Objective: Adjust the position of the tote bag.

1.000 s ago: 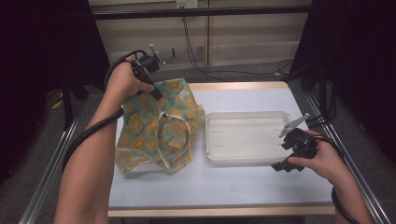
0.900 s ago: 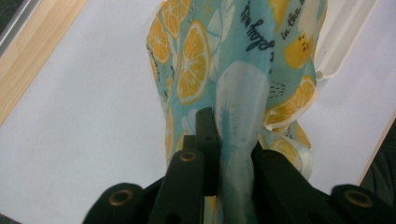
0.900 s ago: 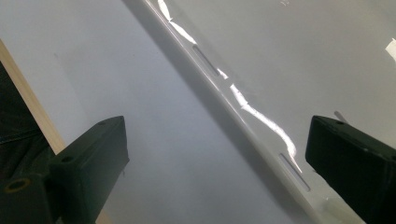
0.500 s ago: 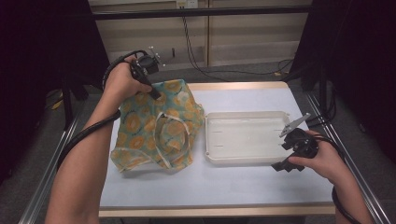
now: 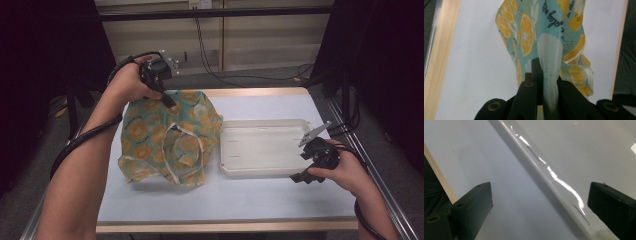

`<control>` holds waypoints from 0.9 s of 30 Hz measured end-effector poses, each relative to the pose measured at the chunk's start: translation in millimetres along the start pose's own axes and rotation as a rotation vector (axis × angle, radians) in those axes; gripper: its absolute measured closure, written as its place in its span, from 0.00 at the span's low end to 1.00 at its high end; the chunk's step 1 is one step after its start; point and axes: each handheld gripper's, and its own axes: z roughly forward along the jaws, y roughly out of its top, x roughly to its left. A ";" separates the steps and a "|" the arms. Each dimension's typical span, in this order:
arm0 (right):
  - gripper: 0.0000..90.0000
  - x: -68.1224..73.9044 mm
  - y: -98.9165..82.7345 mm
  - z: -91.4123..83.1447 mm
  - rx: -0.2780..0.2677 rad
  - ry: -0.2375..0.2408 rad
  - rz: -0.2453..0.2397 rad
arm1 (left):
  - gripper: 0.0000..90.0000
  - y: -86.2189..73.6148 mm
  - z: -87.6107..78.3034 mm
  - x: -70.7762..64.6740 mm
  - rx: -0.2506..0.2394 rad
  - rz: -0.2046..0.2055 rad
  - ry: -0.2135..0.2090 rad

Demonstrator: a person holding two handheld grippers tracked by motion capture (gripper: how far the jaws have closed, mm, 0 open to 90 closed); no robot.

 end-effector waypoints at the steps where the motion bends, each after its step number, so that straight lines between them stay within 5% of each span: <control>1: 0.06 -0.1 0.1 0.4 0.001 0.001 -0.003 | 1.00 0.1 0.0 0.1 -0.002 0.004 -0.004; 3: 0.06 0.3 0.2 1.3 0.004 0.001 -0.005 | 1.00 1.1 -0.1 -1.4 0.005 0.054 -0.010; 9: 0.06 0.0 0.9 3.7 0.007 0.003 -0.010 | 1.00 3.2 0.9 -2.3 -0.009 0.098 -0.040; 14: 0.06 0.4 1.0 4.2 0.009 0.003 -0.009 | 1.00 -0.2 8.6 1.8 -0.001 0.034 -0.048; 17: 0.06 0.3 1.0 4.2 0.009 0.003 -0.008 | 1.00 -3.6 8.9 4.2 -0.010 -0.042 -0.035; 20: 0.06 0.9 1.4 5.4 0.015 0.004 -0.004 | 0.90 -2.9 9.0 4.0 -0.030 -0.059 0.007; 21: 0.06 1.3 2.0 6.9 0.019 0.007 -0.010 | 0.70 -2.0 13.5 4.2 -0.055 -0.091 0.019; 27: 0.06 2.4 2.2 8.9 0.025 0.008 -0.008 | 0.82 7.2 30.9 0.4 -0.078 -0.037 -0.045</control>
